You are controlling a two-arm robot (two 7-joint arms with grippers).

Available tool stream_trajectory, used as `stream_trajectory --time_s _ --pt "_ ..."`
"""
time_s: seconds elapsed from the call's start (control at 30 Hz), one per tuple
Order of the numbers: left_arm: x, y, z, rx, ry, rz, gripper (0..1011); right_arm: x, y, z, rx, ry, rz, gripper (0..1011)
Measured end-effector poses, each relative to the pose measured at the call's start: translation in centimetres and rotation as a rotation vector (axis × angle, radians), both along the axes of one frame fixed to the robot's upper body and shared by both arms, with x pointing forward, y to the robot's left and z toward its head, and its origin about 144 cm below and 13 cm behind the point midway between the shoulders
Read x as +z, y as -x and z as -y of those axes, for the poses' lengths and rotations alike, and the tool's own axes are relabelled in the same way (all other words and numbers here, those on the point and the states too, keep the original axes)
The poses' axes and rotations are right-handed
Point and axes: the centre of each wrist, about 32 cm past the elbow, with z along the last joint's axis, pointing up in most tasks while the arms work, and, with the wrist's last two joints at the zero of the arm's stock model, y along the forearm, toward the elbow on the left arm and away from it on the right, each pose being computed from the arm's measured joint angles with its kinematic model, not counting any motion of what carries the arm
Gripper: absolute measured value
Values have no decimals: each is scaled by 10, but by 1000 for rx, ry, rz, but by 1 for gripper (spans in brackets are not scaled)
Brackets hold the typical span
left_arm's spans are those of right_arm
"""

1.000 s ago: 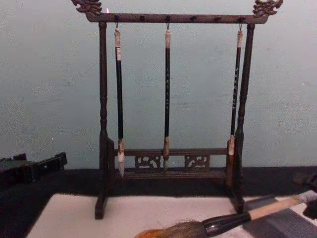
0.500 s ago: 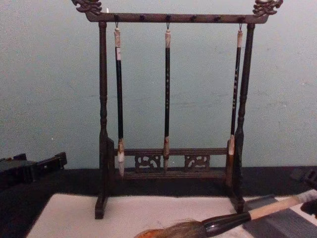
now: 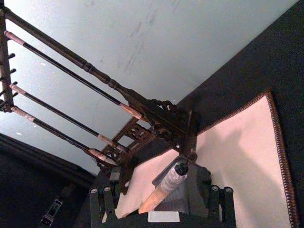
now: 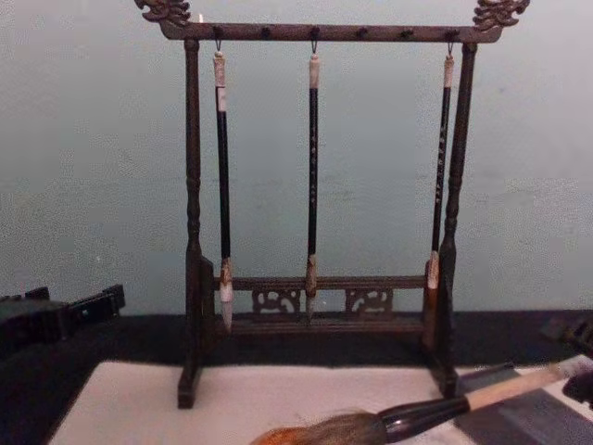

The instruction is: Pick up the brush from the inkstone, write on the paper, then place the brush back to its original position.

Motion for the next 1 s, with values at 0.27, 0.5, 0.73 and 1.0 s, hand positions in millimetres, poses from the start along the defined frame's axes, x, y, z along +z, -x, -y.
stream_trajectory --time_s 0.27,0.5,0.73,1.0 --pt "0 0 0 0 0 0 1002 0 0 0 -1 0 -1 1008" --pt "0 0 0 0 0 0 1002 0 0 0 -2 -1 -2 1003" --pt "0 0 0 0 0 0 1002 0 0 0 -1 -2 -2 824" --pt "0 0 0 0 0 0 1002 0 0 0 -1 -2 -2 592"
